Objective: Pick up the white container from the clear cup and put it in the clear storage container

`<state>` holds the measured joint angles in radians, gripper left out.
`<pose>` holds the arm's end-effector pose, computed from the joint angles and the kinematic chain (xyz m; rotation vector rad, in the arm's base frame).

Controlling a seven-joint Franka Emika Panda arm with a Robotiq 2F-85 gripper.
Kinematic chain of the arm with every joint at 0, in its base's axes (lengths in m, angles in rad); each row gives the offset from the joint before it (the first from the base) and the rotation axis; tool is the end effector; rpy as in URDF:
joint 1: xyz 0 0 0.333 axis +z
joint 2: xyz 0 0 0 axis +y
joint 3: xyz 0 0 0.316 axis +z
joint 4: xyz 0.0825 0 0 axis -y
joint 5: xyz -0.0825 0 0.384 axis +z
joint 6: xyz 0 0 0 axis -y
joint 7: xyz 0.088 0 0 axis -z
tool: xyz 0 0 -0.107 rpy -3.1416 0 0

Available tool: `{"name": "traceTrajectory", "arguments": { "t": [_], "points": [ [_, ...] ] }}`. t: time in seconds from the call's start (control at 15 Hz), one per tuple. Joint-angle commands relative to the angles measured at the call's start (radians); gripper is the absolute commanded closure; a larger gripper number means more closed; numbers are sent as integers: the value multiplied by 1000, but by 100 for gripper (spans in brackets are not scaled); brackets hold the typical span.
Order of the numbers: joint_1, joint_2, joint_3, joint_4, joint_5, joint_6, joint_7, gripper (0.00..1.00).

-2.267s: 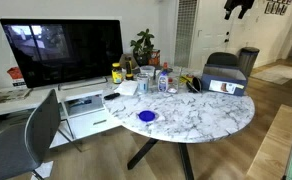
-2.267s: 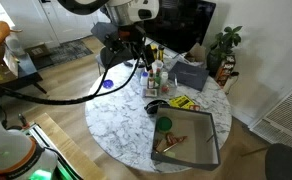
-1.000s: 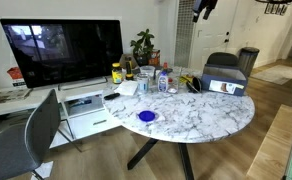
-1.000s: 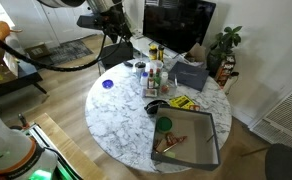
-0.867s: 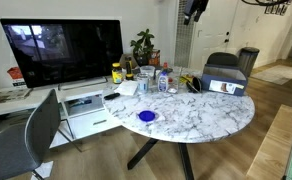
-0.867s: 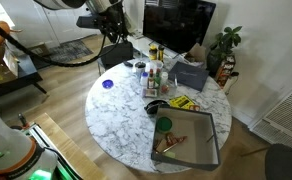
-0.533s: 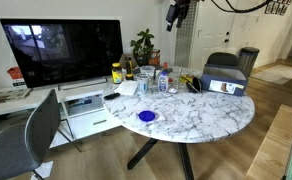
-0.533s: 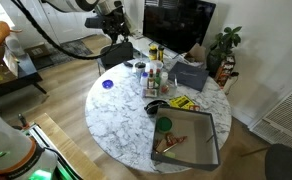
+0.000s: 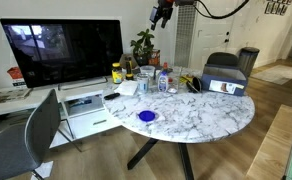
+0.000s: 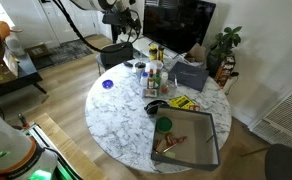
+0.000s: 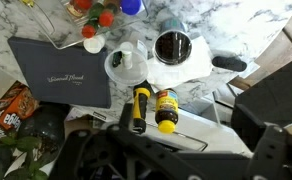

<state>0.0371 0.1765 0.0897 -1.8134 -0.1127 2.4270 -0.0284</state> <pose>0.6412 0.0780 0.4895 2.9947 0.3293 0.6753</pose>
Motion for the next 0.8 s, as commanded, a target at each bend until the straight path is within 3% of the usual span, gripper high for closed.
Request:
{"name": "traceTrajectory", "arguments": {
  "t": [0.0, 0.4, 0.73],
  "points": [
    [13, 8, -13, 12, 7, -2, -3, 0],
    [18, 28, -23, 34, -26, 12, 16, 0],
    [12, 211, -50, 219, -62, -30, -13, 0]
  ]
}}
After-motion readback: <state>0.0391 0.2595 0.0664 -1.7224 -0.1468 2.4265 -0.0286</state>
